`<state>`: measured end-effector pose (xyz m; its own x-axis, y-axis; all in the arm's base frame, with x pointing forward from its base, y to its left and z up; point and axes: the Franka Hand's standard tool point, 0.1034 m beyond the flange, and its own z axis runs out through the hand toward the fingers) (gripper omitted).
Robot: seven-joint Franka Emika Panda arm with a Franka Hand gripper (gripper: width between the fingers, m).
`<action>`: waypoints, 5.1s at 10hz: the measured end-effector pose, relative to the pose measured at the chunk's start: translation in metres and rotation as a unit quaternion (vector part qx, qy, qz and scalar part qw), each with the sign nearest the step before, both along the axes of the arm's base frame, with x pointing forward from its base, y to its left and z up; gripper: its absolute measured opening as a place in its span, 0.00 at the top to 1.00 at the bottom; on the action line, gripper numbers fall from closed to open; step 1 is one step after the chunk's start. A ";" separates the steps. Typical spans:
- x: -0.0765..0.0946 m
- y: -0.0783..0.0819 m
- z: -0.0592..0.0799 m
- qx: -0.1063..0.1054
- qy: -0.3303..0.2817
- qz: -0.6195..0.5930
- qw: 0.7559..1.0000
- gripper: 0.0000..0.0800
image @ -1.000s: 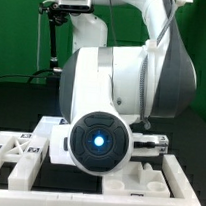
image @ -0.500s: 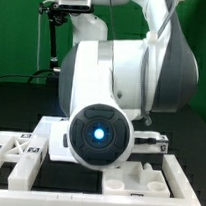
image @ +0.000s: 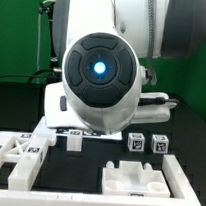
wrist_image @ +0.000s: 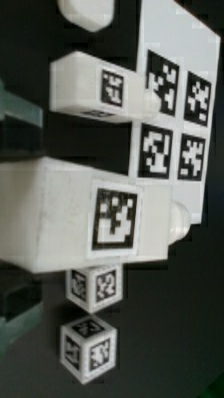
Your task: Assemble chair
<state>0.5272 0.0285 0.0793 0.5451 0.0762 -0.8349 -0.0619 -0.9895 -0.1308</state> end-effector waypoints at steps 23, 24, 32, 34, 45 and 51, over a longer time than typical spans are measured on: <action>0.128 0.057 0.060 -0.022 -0.558 0.109 0.822 0.65; 0.129 0.057 0.060 -0.022 -0.559 0.110 0.822 0.65; 0.122 0.077 0.038 -0.015 -0.618 0.084 0.782 0.65; 0.120 0.077 0.035 -0.014 -0.632 0.081 0.771 0.65; 0.112 0.073 0.040 -0.011 -0.632 0.090 0.769 0.65; 0.108 0.074 0.029 -0.008 -0.628 0.098 0.772 0.65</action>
Offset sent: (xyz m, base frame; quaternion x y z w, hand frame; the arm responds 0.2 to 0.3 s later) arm 0.0236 -0.0038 0.0171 0.0235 0.1636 -0.0304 0.9858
